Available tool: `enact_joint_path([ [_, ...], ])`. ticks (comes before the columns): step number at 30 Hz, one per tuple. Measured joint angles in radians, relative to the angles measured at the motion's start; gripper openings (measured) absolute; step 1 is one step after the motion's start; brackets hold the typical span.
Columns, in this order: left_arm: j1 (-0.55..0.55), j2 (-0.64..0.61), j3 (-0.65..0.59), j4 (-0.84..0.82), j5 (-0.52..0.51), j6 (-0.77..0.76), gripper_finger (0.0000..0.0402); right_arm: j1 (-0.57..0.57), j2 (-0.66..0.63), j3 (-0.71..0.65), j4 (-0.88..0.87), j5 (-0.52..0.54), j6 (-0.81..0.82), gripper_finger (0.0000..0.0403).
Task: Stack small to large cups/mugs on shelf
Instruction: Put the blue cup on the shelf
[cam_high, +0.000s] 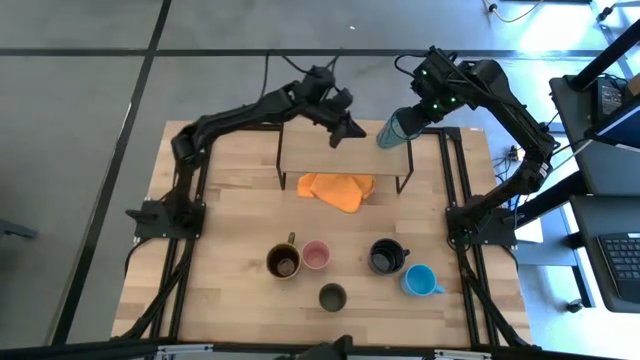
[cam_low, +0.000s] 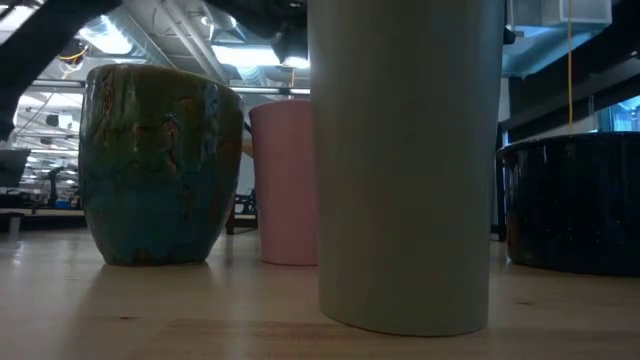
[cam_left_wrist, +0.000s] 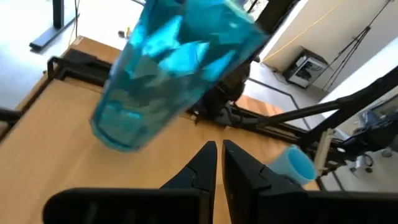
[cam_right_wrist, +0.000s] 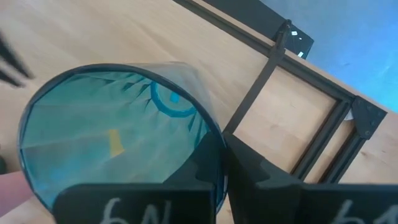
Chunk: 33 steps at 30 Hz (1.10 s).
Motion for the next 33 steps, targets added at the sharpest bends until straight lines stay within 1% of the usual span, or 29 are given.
enact_joint_path([
  [4,0.003,0.044,0.025,0.01,-0.017,0.026,0.0019,0.0,0.0,0.0,0.0,-0.005,0.006,0.0016],
  [8,-0.001,0.096,0.023,0.012,-0.02,0.024,0.0019,0.0,0.0,0.0,0.0,-0.005,0.002,0.0016],
  [12,-0.016,0.128,0.023,0.05,-0.022,0.007,0.0019,0.0,0.0,0.0,0.0,-0.005,0.0,0.0016],
  [18,-0.033,0.137,0.023,0.133,-0.061,0.002,0.0018,0.0,0.0,0.0,0.0,-0.012,0.008,0.0016],
  [22,-0.029,0.137,0.023,0.144,-0.077,0.003,0.0018,0.0,0.0,0.0,0.0,-0.015,0.019,0.0016],
  [25,-0.029,0.137,0.023,0.146,-0.095,0.014,0.0018,0.001,0.0,0.0,0.0,-0.039,0.023,0.0016],
  [33,-0.039,0.15,0.023,0.173,-0.106,0.025,0.0018,0.034,0.0,0.0,-0.005,-0.026,0.041,0.0016],
])
